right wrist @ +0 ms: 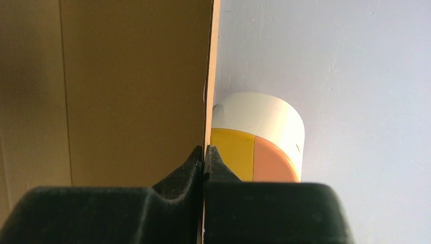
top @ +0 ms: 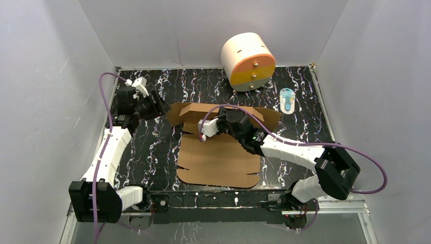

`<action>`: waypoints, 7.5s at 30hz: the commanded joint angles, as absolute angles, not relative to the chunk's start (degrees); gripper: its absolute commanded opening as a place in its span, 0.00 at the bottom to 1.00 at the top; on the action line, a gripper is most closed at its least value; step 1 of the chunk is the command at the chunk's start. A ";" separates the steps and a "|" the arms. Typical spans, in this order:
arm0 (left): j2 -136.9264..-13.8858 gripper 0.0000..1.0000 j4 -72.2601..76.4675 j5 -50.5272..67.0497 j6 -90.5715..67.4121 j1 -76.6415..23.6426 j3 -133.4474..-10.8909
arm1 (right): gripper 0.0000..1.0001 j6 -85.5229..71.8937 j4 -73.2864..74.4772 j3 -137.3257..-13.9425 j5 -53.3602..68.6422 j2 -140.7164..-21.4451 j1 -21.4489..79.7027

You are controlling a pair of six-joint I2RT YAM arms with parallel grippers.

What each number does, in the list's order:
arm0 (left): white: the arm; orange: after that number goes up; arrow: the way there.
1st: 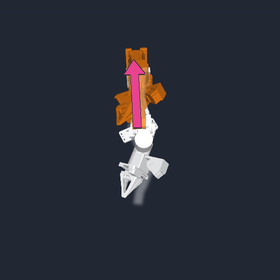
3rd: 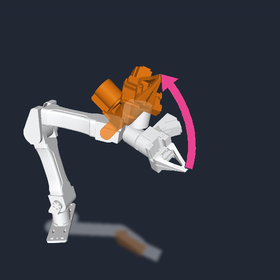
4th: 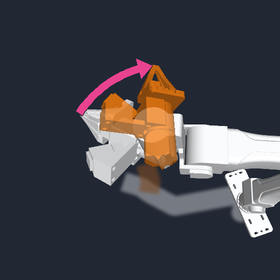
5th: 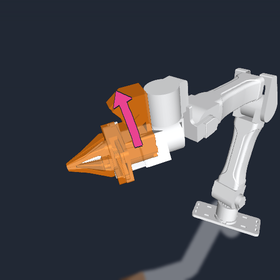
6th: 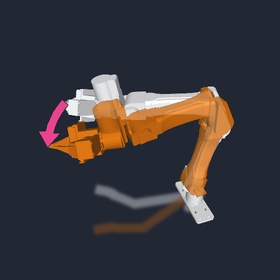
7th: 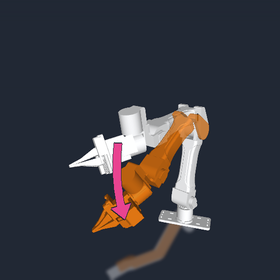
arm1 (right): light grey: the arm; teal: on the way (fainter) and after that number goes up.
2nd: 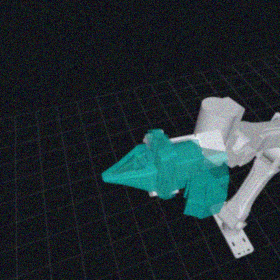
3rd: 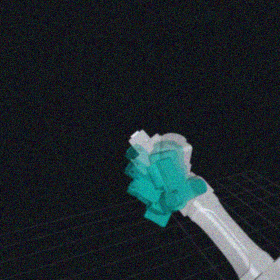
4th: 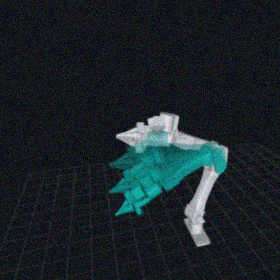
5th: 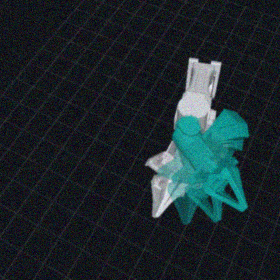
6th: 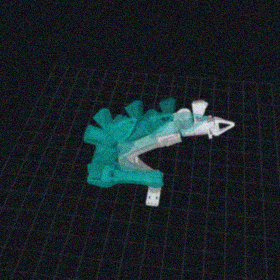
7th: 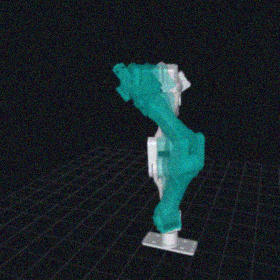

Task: Fold the paper box

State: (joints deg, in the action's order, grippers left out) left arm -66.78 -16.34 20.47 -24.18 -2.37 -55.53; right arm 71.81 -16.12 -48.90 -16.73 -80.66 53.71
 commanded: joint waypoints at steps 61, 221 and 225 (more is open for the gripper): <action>-75.27 0.50 26.67 -3.57 -37.90 -20.77 -28.36 | 0.00 87.98 -44.14 -33.49 -27.16 -84.56 59.41; -73.64 0.51 33.95 -0.01 -16.39 -14.66 -32.14 | 0.00 82.57 -41.27 -35.21 -25.78 -83.20 59.47; -71.07 0.30 32.42 0.88 -15.33 -14.68 -32.25 | 0.00 82.36 -41.07 -35.37 -25.70 -83.20 59.50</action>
